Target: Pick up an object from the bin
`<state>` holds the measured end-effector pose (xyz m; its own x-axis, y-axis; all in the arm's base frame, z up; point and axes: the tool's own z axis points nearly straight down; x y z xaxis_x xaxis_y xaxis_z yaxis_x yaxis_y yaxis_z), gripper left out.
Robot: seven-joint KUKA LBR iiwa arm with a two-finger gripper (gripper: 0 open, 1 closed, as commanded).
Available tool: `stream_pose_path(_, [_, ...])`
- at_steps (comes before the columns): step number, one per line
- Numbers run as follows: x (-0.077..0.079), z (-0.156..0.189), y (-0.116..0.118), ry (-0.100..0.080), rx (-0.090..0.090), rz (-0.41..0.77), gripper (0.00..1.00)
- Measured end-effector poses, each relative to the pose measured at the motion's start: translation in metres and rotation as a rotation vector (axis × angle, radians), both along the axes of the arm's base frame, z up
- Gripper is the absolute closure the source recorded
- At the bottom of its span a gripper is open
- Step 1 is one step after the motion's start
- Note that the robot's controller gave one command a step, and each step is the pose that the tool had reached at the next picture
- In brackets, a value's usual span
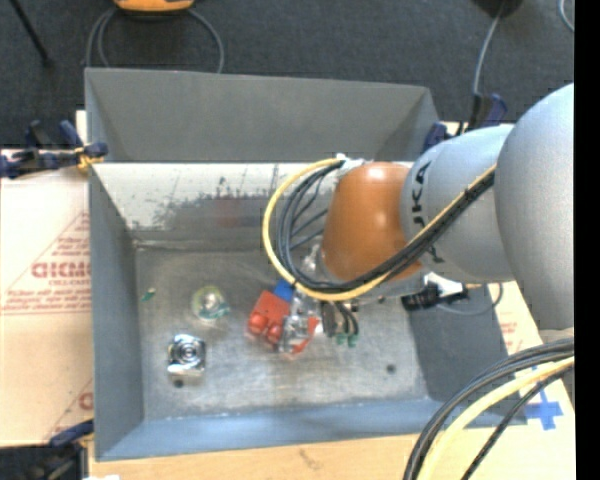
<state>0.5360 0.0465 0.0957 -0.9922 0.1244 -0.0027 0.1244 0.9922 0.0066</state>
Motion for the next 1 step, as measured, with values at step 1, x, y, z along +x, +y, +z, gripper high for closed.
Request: stream_pose_path(1, [-0.0013,-0.0021,-0.0008,0.001,-0.001,-0.001,0.00])
